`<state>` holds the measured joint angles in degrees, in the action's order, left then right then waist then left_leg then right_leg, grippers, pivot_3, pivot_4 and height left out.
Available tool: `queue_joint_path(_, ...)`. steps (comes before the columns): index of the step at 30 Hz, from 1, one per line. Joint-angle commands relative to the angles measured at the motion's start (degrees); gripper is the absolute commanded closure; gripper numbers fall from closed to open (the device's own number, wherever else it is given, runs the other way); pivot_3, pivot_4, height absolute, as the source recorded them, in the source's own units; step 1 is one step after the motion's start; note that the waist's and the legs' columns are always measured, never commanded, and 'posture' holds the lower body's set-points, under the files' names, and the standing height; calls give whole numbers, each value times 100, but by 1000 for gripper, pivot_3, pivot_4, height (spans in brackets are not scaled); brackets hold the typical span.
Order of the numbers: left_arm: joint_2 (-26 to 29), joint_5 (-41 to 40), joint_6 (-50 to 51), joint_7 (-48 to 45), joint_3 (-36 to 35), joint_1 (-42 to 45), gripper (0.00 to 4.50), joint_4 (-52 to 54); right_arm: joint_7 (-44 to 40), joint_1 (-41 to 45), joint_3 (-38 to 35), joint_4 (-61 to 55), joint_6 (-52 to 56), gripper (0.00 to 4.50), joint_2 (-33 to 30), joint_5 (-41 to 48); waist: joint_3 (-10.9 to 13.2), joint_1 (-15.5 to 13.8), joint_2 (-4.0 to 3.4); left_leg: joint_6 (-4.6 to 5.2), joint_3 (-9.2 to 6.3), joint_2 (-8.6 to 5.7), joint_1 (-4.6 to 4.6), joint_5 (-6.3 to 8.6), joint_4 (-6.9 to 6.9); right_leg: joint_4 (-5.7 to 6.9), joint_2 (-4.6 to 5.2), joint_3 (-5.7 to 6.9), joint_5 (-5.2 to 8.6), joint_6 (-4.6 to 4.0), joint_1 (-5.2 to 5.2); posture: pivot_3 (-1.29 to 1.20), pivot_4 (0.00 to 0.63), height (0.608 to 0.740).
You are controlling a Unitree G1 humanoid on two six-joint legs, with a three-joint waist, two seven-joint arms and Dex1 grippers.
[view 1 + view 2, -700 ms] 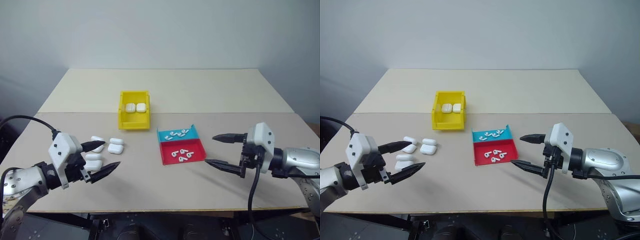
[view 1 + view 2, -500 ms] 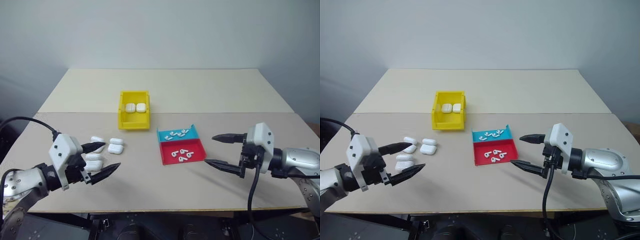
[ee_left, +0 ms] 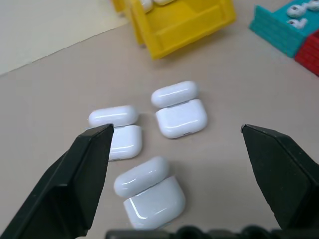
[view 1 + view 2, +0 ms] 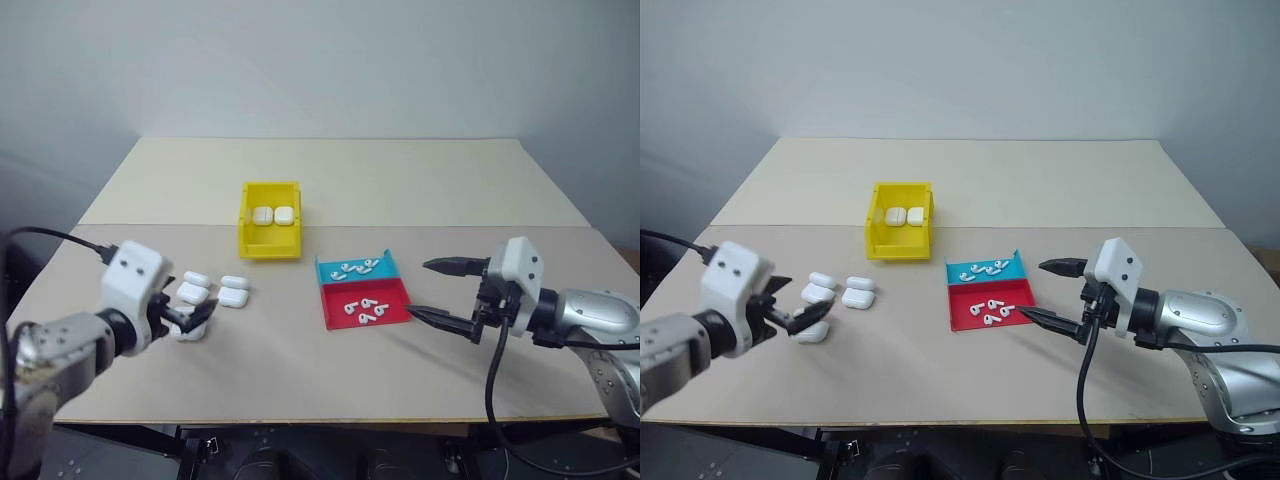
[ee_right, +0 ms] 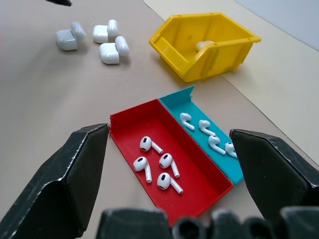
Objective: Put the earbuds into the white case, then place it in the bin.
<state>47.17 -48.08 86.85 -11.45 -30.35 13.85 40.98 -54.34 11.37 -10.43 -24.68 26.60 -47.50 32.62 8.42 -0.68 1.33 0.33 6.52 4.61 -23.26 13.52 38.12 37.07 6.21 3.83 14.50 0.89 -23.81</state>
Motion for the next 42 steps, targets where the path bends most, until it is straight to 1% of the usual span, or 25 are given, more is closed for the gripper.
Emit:
queue_joint_path(1, 805, -1156, 565, 736, -154, 213, 16, -617, 98, -9, -148, -136, -23, 0, 63, 100, 8, 46, 14, 0, 2, 1, 5, 0, 0, 2, 0, -5, 0, 0, 0, 0, 150, 740)
queue_joint_path(3, 1572, -1957, 565, 1096, 128, 236, 16, -1060, 156, -91, -142, -188, -41, 0, 106, 93, 17, 57, 28, -3, 1, 2, 3, -1, -6, 1, 0, -7, 0, 0, -5, 0, 150, 740)
queue_joint_path(4, 1839, -2332, 565, 1320, 249, 274, 16, -1265, 183, -107, -132, -212, -32, 0, 123, 95, 18, 54, 30, -5, 0, 2, 3, -2, -6, 4, 1, -8, 0, -1, -7, 0, 150, 740)
queue_joint_path(6, 2103, -3231, 565, 2055, 488, 522, 16, -1707, 228, -150, -128, -265, -29, 0, 159, 103, 18, 37, 30, -9, 0, 1, 5, -5, -6, 5, 4, -10, -1, -2, -7, 0, 150, 740)
queue_joint_path(7, 2324, -3623, 565, 2450, 782, 713, 16, -1854, 260, -158, -125, -284, -14, 0, 175, 112, 18, 23, 30, -9, 1, 1, 9, -5, -6, 6, 4, -11, -1, -2, -6, 0, 150, 740)
queue_joint_path(8, 2911, -4856, -151, 3232, 1215, 511, 16, -2072, 279, -171, -128, -297, -9, 0, 183, 117, 19, 3, 31, -9, -1, 2, 11, -5, -6, 6, 4, -10, -1, -2, -2, 0, 150, 740)
queue_joint_path(9, 3304, -5712, -683, 3797, 1558, 400, 16, -2184, 294, -174, -127, -305, -2, 0, 188, 117, 26, 3, 45, -10, -3, 2, 11, -5, -6, 5, 4, -5, -1, -3, 0, 0, 150, 740)
queue_joint_path(10, 3548, -6239, -1106, 4227, 1976, 370, 16, -2262, 297, -191, -140, -313, -1, 0, 189, 117, 27, 4, 47, -11, -5, 8, 10, -5, -10, 3, 3, -9, -4, -8, -3, 0, 150, 740)
queue_joint_path(11, 3581, -6491, -1485, 4635, 2252, 359, 16, -2252, 307, -201, -146, -329, 8, 0, 188, 120, 27, 3, 45, -12, -5, 6, 11, -5, -12, 4, 11, -15, -5, -9, -4, 0, 150, 740)
queue_joint_path(13, 3429, -6492, -1866, 5148, 2697, 527, 16, -2227, 342, -195, -154, -358, 42, 0, 188, 134, 26, -16, 38, -11, -1, -9, 12, -5, -16, 5, 25, -22, -5, -8, -5, 0, 150, 740)
queue_joint_path(16, 3097, -6492, -2129, 5837, 3232, 816, 16, -2351, 375, -171, -179, -381, 99, 0, 166, 177, 27, -21, 40, -20, -1, -10, 10, -11, -16, 5, 12, -11, -6, -10, -5, 0, 150, 740)
queue_joint_path(22, 1951, -6492, -2213, 6848, 3573, 1313, 16, -2854, 404, -154, -255, -463, 237, 0, 94, 274, 27, -38, 41, -24, -1, -13, 9, -15, -16, 2, 9, -10, -7, -10, 0, 0, 150, 740)
queue_joint_path(25, 1510, -6492, -2163, 7237, 3552, 1379, 16, -2968, 416, -181, -308, -530, 340, 0, 30, 355, 28, -34, 44, -28, -2, -13, 8, -17, -16, 3, 9, -9, -7, -9, 0, 0, 150, 740)
queue_joint_path(28, 1192, -6492, -2191, 7581, 3397, 1226, 16, -2958, 416, -226, -391, -603, 449, 0, -58, 449, 28, -30, 44, -30, -3, -13, 9, -18, -16, 3, 9, -9, -7, -9, 0, 0, 150, 740)
queue_joint_path(34, 706, -6492, -2348, 8208, 3108, 891, 16, -2762, 384, -189, -439, -604, 534, 0, -187, 532, 28, -22, 44, -29, -6, -13, 15, -19, -14, 3, 9, -7, -7, -8, 12, 0, 150, 740)
queue_joint_path(38, 337, -6492, -2376, 8644, 2974, 846, 16, -2885, 387, -196, -419, -604, 524, 0, -200, 532, 29, -29, 45, -26, -6, -13, 48, -17, -15, -8, 9, 3, -6, -8, 53, 0, 150, 740)
queue_joint_path(42, 80, -6492, -2057, 8469, 2840, 1035, 16, -3261, 401, -223, -425, -620, 508, 0, -185, 526, 29, -35, 45, -24, -8, -15, 59, -16, -15, -8, 9, 5, -6, -8, 66, 0, 150, 740)
